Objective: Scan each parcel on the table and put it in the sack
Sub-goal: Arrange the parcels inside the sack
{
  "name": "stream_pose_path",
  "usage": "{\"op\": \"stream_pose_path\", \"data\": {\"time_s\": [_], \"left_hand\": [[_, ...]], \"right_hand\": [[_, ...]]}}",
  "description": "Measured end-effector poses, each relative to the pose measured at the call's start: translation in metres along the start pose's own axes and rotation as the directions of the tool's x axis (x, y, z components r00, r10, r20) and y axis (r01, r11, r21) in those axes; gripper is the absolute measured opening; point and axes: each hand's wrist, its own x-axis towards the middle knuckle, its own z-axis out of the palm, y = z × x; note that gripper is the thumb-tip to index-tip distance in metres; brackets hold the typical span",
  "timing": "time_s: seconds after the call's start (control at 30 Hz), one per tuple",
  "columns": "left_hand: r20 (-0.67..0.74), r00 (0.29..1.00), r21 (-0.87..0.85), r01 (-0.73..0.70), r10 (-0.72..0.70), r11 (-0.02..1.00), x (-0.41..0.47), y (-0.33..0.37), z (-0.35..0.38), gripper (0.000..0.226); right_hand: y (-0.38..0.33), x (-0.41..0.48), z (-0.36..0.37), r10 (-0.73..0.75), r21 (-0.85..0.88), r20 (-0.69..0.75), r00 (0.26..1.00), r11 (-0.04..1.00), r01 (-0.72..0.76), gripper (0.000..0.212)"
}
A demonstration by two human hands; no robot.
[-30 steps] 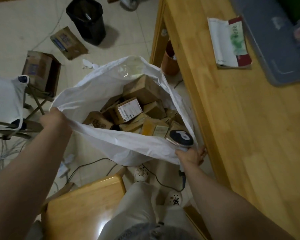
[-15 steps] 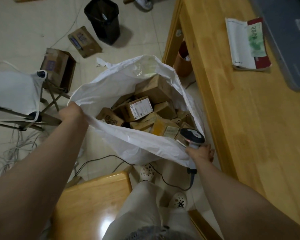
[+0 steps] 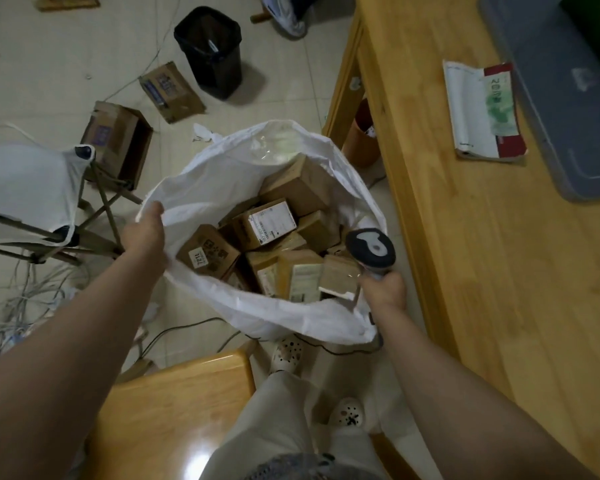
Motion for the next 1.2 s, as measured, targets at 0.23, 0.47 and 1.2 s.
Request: {"op": "stream_pose_path", "data": {"time_s": [0.23,0.47,1.2], "left_hand": [[0.143,0.989,0.069,-0.037,0.027,0.997,-0.012,0.028,-0.016,0.036],[0.316,0.919,-0.254,-0.158,0.237,0.954,-0.036,0.071,-0.033,0.016],[0.044,0.905,0.113,-0.425,0.423,0.898,0.008,0.062,0.001,0.026]], "right_hand": [[-0.156,-0.047,-0.027,-0.497,0.239,-0.001,0.867,0.842,0.483,0.019],[-0.206,-0.074,-0.064,-0.614,0.411,-0.161,0.773,0.67,0.618,0.028],[-0.204,0.004,-0.049,-0.432,0.056,0.013,0.902,0.901,0.431,0.018]]}}
